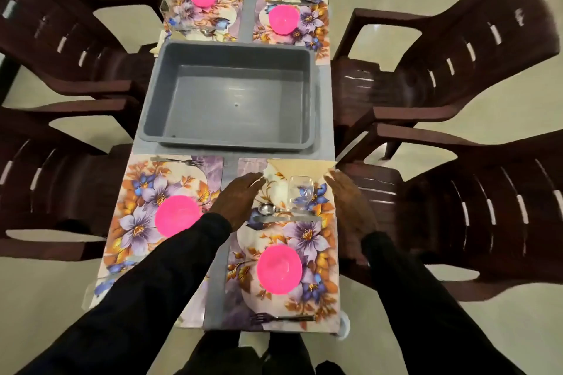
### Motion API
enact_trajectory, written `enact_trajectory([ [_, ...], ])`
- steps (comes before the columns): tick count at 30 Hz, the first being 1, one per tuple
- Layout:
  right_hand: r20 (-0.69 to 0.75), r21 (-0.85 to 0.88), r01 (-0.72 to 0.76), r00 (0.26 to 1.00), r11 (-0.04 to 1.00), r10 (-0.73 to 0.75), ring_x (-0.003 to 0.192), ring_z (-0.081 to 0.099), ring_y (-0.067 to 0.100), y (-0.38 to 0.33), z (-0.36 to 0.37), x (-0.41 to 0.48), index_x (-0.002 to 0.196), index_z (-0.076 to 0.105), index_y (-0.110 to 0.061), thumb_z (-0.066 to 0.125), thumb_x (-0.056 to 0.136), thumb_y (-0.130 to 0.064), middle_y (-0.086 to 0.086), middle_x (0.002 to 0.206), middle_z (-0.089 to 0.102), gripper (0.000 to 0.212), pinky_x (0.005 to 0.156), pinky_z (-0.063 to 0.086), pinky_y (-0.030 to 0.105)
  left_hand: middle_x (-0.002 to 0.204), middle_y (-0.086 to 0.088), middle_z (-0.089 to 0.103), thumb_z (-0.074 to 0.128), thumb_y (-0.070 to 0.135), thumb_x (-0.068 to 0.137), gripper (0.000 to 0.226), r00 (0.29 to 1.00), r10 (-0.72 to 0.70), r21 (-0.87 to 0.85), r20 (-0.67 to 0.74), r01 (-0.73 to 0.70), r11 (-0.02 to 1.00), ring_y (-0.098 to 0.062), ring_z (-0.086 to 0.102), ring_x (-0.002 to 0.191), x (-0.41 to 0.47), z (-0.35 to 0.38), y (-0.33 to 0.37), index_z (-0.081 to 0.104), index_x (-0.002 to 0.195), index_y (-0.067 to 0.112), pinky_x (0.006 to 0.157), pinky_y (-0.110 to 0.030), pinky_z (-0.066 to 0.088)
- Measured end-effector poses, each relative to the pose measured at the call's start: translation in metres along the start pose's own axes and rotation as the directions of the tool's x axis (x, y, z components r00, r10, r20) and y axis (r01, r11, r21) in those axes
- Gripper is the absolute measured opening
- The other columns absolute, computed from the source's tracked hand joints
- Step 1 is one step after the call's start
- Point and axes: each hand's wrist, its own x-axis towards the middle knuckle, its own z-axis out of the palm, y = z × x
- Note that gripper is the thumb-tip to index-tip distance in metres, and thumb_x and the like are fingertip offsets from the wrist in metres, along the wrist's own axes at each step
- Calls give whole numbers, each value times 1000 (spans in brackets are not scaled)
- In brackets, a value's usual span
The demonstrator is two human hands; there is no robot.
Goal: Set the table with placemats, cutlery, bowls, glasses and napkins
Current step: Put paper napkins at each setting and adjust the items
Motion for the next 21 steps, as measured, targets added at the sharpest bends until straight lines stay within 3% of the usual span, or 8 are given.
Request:
enact_trajectory([
  [6, 247, -83, 155, 960, 984, -130, 156, 11, 31, 23, 20, 32, 159, 31, -15, 54, 83, 5, 10, 169, 16, 82, 126, 18, 48, 168, -8, 21, 62, -22, 70, 100, 986, 92, 43, 140, -99, 994, -29, 19, 155, 49, 31, -10, 33, 158, 16, 124, -47, 24],
  [9, 324, -106, 195, 934, 975, -152, 157, -3, 29, 29, 31, 37, 162, 20, -21, 46, 86, -5, 8, 171, 3, 82, 127, 11, 49, 170, -6, 9, 67, -13, 75, 99, 973, 111, 62, 203, -125, 990, -26, 7, 157, 65, 38, -5, 27, 160, 17, 128, -44, 12],
  [11, 321, -87, 191, 935, 978, -154, 157, -4, 29, 31, 32, 42, 162, 20, -21, 43, 92, -18, 8, 171, 2, 74, 128, 7, 48, 171, -5, 0, 67, -7, 82, 95, 968, 102, 72, 230, -122, 990, -25, -2, 158, 72, 42, -1, 22, 161, 17, 128, -40, 2],
  [14, 287, -40, 175, 945, 984, -156, 157, -1, 30, 26, 29, 46, 160, 26, -19, 24, 96, -46, 10, 170, 8, 70, 127, -1, 43, 170, -4, -8, 76, 5, 84, 101, 972, 64, 75, 226, -83, 994, -23, -8, 157, 77, 44, 2, 15, 163, 17, 128, -37, -3],
  [21, 296, -32, 172, 942, 985, -155, 157, -1, 30, 29, 33, 55, 160, 29, -18, 27, 95, -53, 11, 170, 9, 73, 128, 6, 49, 170, -7, -7, 77, 0, 80, 105, 974, 59, 82, 217, -79, 993, -25, -9, 157, 80, 50, 6, 15, 163, 19, 128, -40, -2],
])
